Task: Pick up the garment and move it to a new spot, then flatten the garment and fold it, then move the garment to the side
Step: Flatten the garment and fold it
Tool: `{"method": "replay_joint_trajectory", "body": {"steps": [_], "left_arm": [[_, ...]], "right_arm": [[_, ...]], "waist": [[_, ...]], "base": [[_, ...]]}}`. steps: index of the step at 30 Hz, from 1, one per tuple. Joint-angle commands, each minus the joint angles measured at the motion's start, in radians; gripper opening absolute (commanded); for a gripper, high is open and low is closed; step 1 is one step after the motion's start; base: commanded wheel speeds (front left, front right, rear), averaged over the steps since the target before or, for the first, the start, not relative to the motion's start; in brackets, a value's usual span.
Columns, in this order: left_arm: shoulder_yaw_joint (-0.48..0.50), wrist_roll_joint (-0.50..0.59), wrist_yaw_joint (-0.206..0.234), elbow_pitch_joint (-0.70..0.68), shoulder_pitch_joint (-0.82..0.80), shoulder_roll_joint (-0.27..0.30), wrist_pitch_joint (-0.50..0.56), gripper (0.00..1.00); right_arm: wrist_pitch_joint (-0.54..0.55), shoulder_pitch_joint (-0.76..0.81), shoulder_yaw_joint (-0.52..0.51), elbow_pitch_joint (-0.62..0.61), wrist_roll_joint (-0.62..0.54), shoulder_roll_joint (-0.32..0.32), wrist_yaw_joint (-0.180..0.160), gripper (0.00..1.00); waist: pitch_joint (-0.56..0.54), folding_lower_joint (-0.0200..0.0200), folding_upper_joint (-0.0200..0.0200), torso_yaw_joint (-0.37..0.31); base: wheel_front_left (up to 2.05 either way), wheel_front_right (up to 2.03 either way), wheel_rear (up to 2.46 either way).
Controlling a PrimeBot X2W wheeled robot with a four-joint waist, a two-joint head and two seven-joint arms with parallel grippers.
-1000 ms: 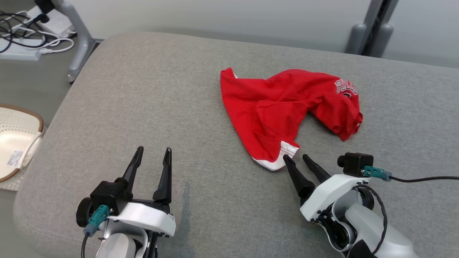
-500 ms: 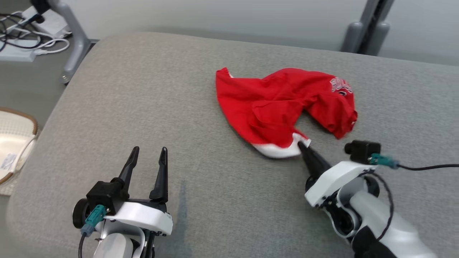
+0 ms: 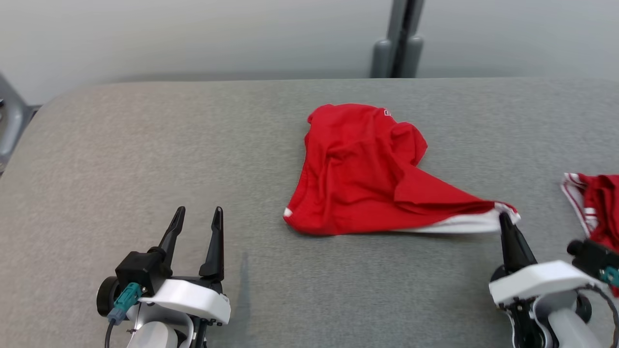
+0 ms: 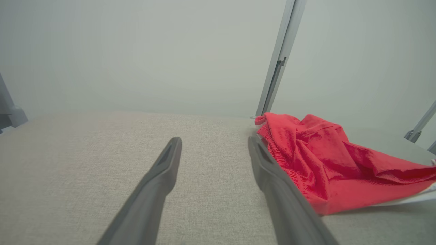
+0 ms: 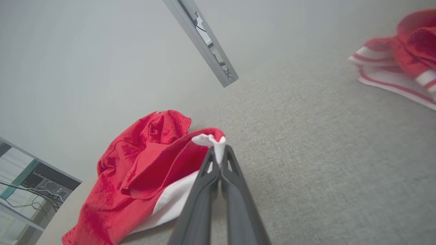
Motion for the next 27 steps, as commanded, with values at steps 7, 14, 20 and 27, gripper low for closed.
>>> {"method": "replay_joint_trajectory", "body": {"steps": [7, 14, 20, 27], "left_arm": [[-0.019, -0.008, -0.002, 0.011, -0.015, 0.005, -0.004, 1.0], [-0.032, -0.013, 0.001, 0.018, 0.0, 0.005, -0.004, 1.0], [-0.034, -0.018, 0.007, 0.009, 0.003, 0.005, -0.004, 1.0], [-0.045, -0.023, 0.009, 0.0, 0.007, 0.005, -0.004, 1.0]], "right_arm": [[-0.005, 0.041, -0.081, 0.118, -0.056, 0.031, 0.0, 1.0], [-0.005, 0.01, -0.087, 0.059, -0.135, 0.032, 0.0, 1.0], [-0.005, 0.029, -0.024, -0.143, -0.232, 0.011, 0.0, 1.0], [-0.005, 0.073, 0.035, -0.228, -0.297, -0.002, 0.0, 1.0]], "waist": [[-0.017, 0.0, 0.0, -0.066], [-0.037, 0.0, 0.0, -0.063], [-0.047, 0.0, 0.0, -0.047], [-0.045, 0.0, 0.0, -0.031]], "base": [[0.0, 0.0, 0.0], [0.0, 0.0, 0.0], [0.0, 0.0, 0.0], [0.0, 0.0, 0.0]]}}
